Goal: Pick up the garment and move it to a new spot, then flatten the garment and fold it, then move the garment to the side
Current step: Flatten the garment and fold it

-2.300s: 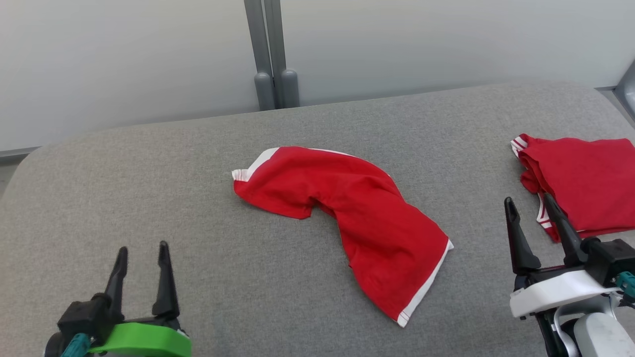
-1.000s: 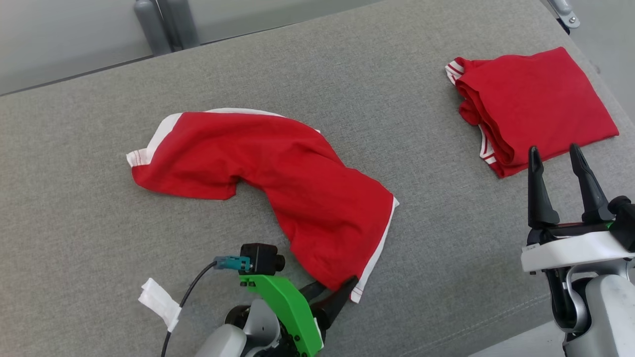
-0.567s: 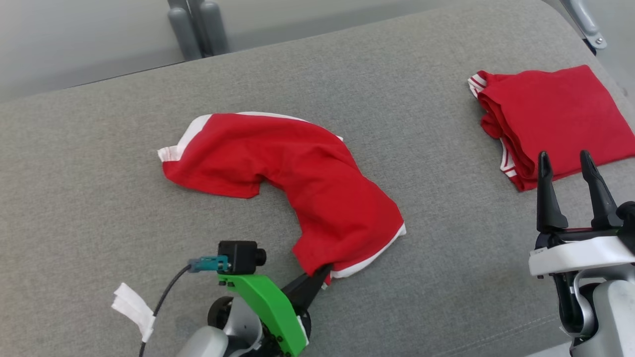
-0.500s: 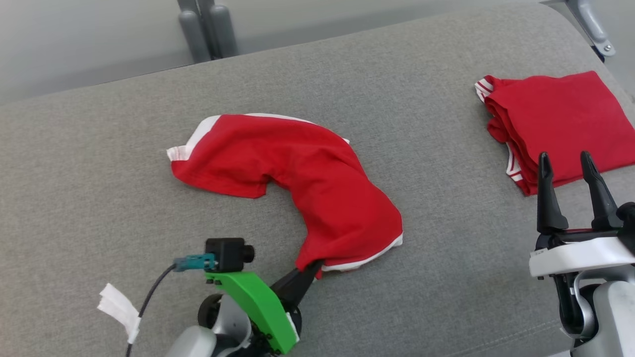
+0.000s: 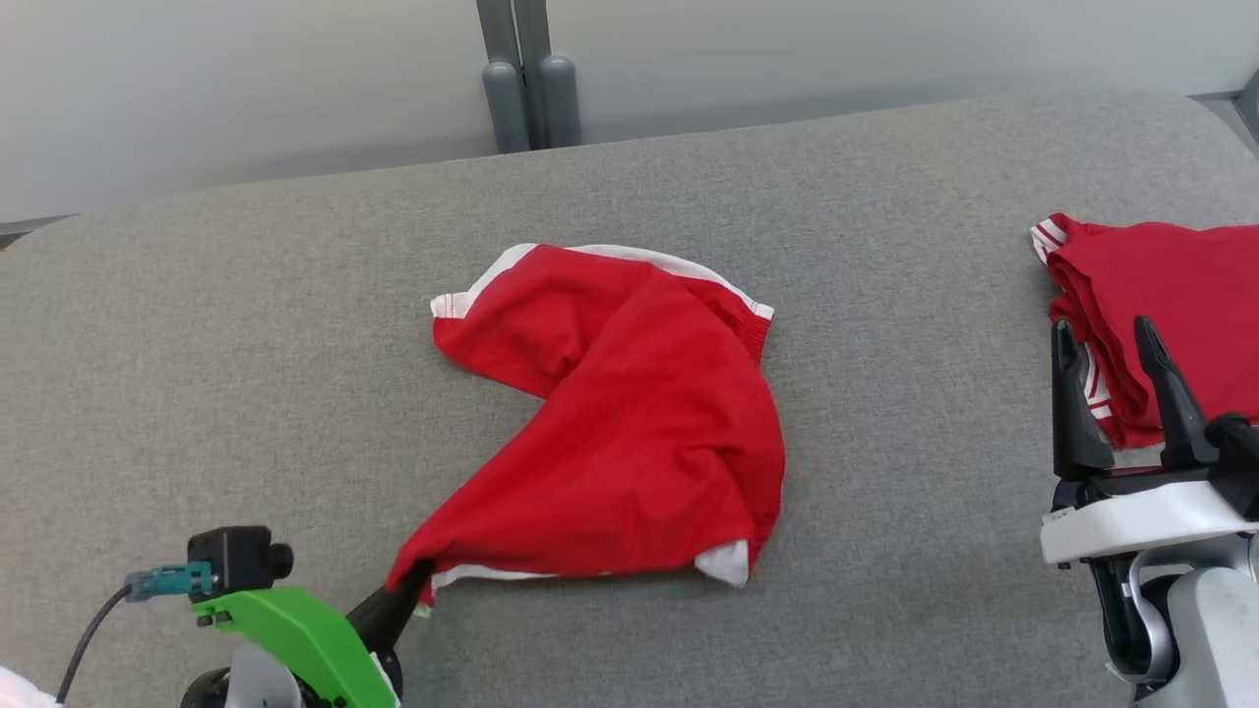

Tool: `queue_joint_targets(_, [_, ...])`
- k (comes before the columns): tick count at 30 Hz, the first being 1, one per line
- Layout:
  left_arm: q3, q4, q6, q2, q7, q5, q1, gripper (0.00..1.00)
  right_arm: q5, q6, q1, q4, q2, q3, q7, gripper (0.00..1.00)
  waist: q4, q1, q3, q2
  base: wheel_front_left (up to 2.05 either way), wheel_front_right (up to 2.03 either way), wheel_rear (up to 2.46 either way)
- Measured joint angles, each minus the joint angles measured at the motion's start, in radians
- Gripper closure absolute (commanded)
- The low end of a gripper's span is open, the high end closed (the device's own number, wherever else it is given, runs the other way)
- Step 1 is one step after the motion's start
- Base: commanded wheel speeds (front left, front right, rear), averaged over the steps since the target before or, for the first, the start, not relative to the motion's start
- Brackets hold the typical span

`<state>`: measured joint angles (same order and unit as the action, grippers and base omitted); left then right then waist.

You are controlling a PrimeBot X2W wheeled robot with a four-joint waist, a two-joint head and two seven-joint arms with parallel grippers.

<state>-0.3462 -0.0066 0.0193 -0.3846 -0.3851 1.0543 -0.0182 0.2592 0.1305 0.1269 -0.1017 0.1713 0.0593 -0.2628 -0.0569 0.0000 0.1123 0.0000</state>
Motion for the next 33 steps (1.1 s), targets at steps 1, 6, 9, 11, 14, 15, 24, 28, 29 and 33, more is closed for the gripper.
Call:
queue_joint_targets(1, [0.009,0.016,0.002,-0.004,0.005,0.002,0.006,1.00,0.000,0.000,0.000,-0.001,0.002,-0.001,0.000,0.00,0.004,0.0000,-0.003,0.0000,0.00,0.00,0.00])
queue_joint_targets(6, [0.029,0.095,0.016,-0.031,0.038,-0.020,0.013,1.00,0.002,0.000,-0.001,-0.004,0.012,-0.008,0.000,0.00,0.013,0.0000,-0.013,0.0000,0.00,0.00,0.00])
queue_joint_targets(9, [0.024,0.140,0.026,-0.041,0.058,-0.062,0.013,1.00,0.003,0.000,-0.005,-0.007,0.018,-0.010,0.000,0.00,0.015,0.0000,-0.016,0.0000,0.00,0.00,0.00])
queue_joint_targets(11, [0.021,0.169,0.029,-0.044,0.074,-0.074,0.012,0.85,0.003,0.000,-0.010,-0.014,0.021,-0.012,0.000,0.00,0.018,0.0000,-0.017,0.0000,0.00,0.00,0.00])
queue_joint_targets(14, [0.012,0.201,0.025,-0.033,0.094,-0.084,0.009,0.00,0.005,0.000,-0.011,-0.025,0.023,-0.020,0.000,0.00,0.022,0.0000,-0.021,0.0000,0.00,0.00,0.00])
queue_joint_targets(15, [0.010,0.209,0.024,-0.031,0.101,-0.089,0.008,0.00,0.005,0.000,-0.011,-0.028,0.023,-0.025,0.000,0.00,0.024,0.0000,-0.024,0.0000,0.00,0.00,0.00])
queue_joint_targets(24, [0.020,0.112,0.058,-0.085,0.216,-0.208,0.024,0.00,0.016,0.000,-0.041,-0.052,0.023,-0.048,0.000,0.00,0.048,0.0000,-0.056,0.0000,0.00,0.00,0.00])
queue_joint_targets(28, [0.062,0.032,0.117,-0.110,0.344,-0.295,0.048,0.00,0.021,0.000,-0.054,-0.055,0.017,-0.057,0.000,0.00,0.059,0.0000,-0.077,0.0000,0.00,0.00,0.00])
queue_joint_targets(29, [0.078,0.012,0.129,-0.109,0.388,-0.316,0.048,0.00,0.022,0.000,-0.061,-0.056,0.015,-0.058,0.000,0.00,0.062,0.0000,-0.080,0.0000,0.00,0.00,0.00])
queue_joint_targets(33, [0.105,-0.021,0.181,-0.095,0.554,-0.406,0.056,0.00,0.029,0.000,-0.084,-0.062,0.013,-0.060,0.000,0.00,0.081,0.0000,-0.091,0.0000,0.00,0.00,0.00])
